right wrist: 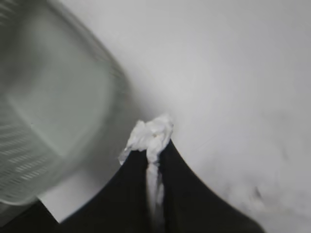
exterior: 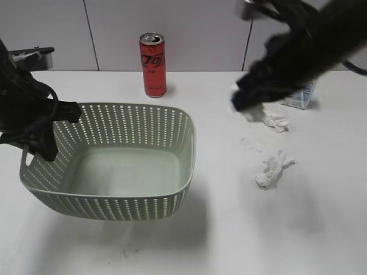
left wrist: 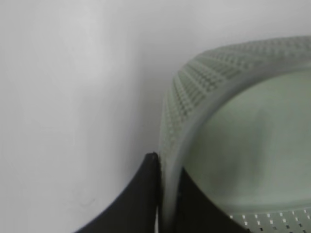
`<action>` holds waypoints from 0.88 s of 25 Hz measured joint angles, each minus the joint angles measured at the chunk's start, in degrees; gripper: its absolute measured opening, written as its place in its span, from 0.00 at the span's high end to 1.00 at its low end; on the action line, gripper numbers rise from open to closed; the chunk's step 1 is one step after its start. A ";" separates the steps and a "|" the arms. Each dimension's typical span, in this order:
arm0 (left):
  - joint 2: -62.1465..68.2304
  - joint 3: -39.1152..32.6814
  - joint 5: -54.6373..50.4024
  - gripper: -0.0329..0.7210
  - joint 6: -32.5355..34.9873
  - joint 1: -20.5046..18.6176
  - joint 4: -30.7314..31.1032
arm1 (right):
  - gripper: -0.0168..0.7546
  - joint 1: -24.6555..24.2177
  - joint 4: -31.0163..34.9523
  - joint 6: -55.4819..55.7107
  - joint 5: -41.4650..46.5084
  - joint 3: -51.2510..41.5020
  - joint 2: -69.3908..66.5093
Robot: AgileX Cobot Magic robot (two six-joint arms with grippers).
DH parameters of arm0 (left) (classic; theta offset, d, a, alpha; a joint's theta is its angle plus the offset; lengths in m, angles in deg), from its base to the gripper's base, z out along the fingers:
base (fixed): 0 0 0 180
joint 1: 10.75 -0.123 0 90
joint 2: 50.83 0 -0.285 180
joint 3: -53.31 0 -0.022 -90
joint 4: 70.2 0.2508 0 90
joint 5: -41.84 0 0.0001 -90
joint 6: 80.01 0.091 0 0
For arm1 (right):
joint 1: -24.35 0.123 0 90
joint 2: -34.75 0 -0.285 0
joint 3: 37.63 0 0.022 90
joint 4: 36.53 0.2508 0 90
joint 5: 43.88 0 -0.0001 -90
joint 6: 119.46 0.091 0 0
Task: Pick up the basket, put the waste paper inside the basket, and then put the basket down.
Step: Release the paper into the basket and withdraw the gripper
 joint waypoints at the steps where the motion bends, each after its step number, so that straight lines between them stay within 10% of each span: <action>1: 0.00 0.00 -0.07 0.95 0.00 0.00 -0.06 | 0.97 3.32 1.53 -3.03 -0.36 2.87 0.22; 10: 0.00 0.00 -1.26 0.95 0.00 0.00 -0.99 | 0.93 19.80 5.03 -11.90 -10.57 11.09 -5.80; 17: 0.00 0.00 -1.27 0.95 0.00 0.00 -1.60 | 0.24 19.71 2.79 -10.38 -8.27 12.29 -12.92; 22: 0.00 0.00 -1.27 0.95 0.00 0.00 -1.66 | 0.18 16.22 -14.11 8.32 -2.96 18.97 -10.95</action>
